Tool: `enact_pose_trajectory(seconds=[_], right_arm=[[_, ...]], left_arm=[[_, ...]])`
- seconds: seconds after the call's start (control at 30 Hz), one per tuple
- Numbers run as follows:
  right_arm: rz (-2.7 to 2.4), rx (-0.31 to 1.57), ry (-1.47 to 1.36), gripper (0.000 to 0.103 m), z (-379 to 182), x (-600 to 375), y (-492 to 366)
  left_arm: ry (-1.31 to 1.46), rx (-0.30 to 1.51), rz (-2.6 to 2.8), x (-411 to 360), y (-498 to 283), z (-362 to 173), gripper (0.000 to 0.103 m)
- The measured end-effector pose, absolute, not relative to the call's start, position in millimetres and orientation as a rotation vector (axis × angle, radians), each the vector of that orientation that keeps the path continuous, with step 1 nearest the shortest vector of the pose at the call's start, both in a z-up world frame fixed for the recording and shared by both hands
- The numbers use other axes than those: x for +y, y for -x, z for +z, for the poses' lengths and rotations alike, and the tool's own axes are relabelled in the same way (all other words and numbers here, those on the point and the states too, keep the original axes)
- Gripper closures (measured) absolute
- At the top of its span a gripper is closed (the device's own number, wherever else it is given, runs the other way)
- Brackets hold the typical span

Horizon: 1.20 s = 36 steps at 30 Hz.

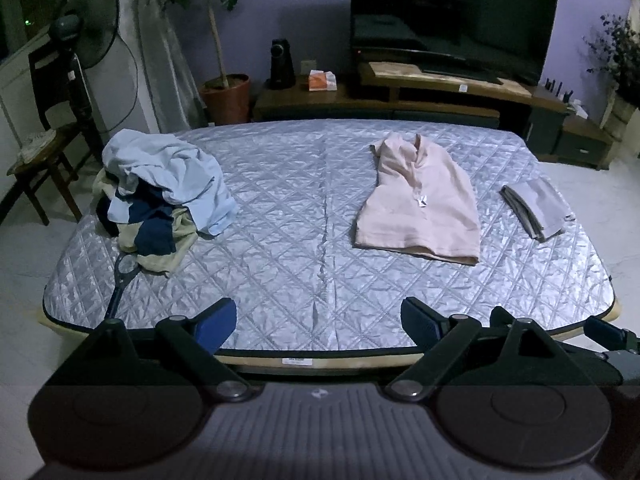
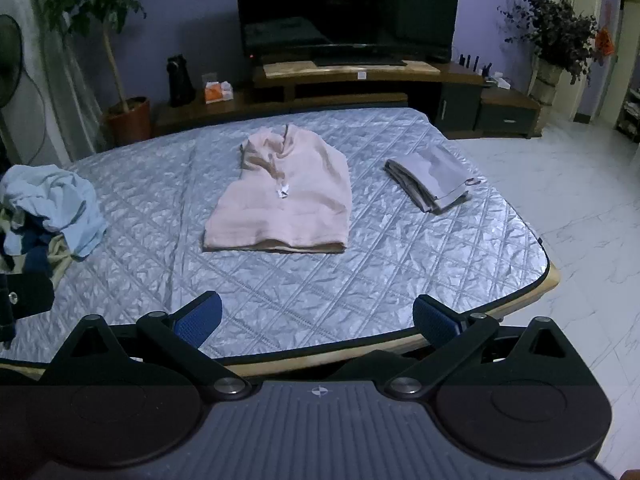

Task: Fold clothes

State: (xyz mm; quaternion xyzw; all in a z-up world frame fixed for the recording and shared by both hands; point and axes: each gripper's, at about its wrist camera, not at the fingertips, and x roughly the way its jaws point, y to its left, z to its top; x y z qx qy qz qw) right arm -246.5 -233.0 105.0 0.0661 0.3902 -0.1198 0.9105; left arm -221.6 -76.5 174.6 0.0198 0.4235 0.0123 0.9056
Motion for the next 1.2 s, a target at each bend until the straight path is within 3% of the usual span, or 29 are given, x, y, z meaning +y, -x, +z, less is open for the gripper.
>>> enact_pose_trajectory(seconds=[1.2], right_arm=[[-0.229, 0.796, -0.099, 0.001, 108.7, -222.5, 253.7]], left_arm=[[-0.041, 0.868, 0.048, -78.0, 230.9, 174.2, 0.015]])
